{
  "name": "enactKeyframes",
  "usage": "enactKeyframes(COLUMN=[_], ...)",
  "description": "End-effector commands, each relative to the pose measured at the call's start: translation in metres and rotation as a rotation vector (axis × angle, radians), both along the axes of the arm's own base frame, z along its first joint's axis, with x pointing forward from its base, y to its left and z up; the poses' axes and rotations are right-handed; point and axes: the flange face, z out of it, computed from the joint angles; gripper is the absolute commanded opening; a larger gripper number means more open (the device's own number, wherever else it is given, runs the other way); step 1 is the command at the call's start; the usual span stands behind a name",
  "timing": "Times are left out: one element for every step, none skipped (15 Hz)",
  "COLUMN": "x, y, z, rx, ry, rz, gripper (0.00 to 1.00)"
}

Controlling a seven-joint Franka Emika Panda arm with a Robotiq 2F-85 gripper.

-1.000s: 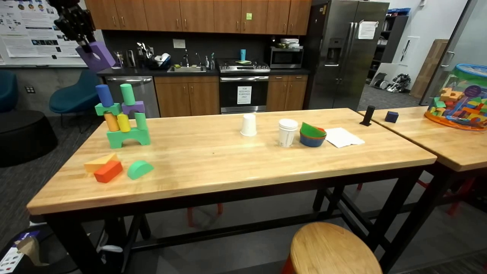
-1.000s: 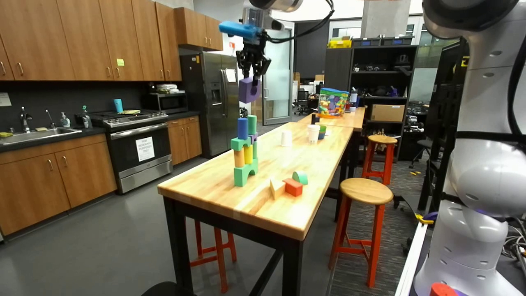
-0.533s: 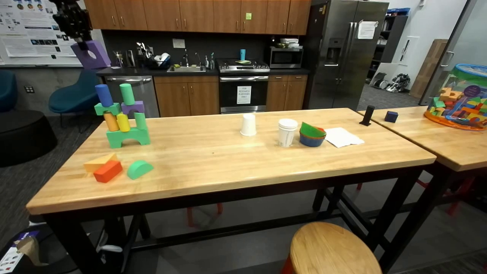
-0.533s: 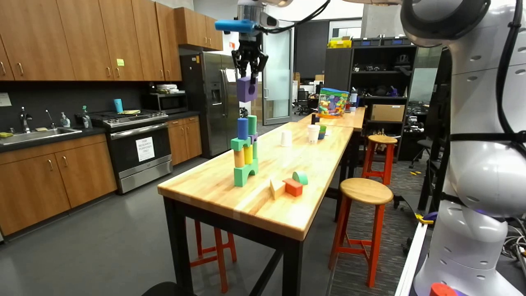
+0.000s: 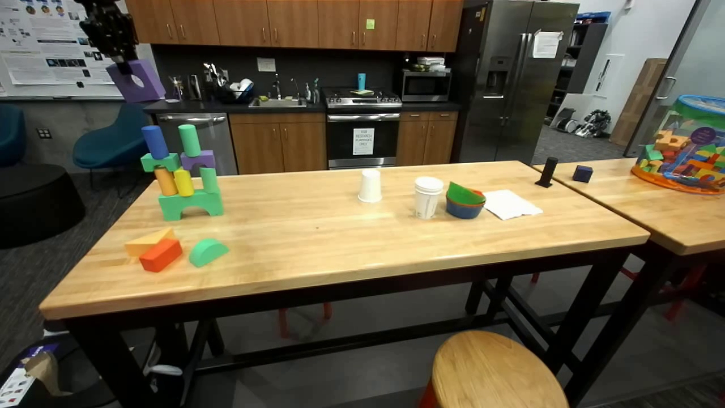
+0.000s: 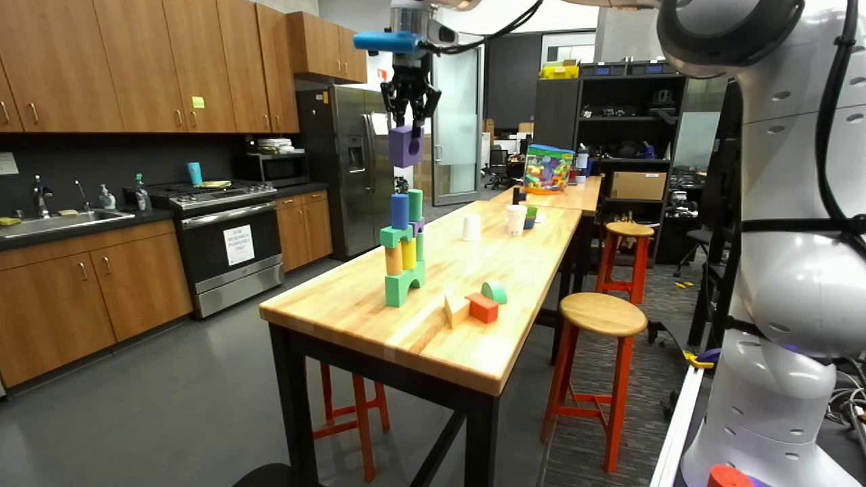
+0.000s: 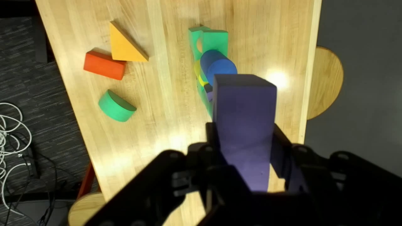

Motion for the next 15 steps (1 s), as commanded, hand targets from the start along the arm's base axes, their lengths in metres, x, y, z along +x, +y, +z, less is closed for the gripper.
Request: enactKeyframes(x=[0.0,0.0,0.0,0.0,0.0,0.0,0.0,0.0,0.001,0.003,0.005,0.007,0.009,0.011,0.013], y=[0.0,0.0,0.0,0.0,0.0,0.0,0.0,0.0,0.001,0.001,0.002,0.003,0.003,0.003,0.002], z=[0.0,0.0,0.0,0.0,0.0,0.0,0.0,0.0,-0.002,-0.007,-0.01,-0.014,-0.016,-0.019,-0.021], rx=[0.0,0.0,0.0,0.0,0.0,0.0,0.0,0.0,0.005,0.013,0.016,0.017,0.019,0.016,0.015], ry=[0.0,0.001,0.001,0.001,0.001,0.001,0.001,0.001,0.003,0.009,0.015,0.02,0.024,0.026,0.027], rz=[0.0,0.0,0.0,0.0,0.0,0.0,0.0,0.0,0.004,0.011,0.016,0.023,0.025,0.029,0.033], gripper=[0.4,0.4,0.4,0.4,0.4,0.4,0.4,0.15,0.15,0.15,0.15,0.15,0.15,0.15,0.15])
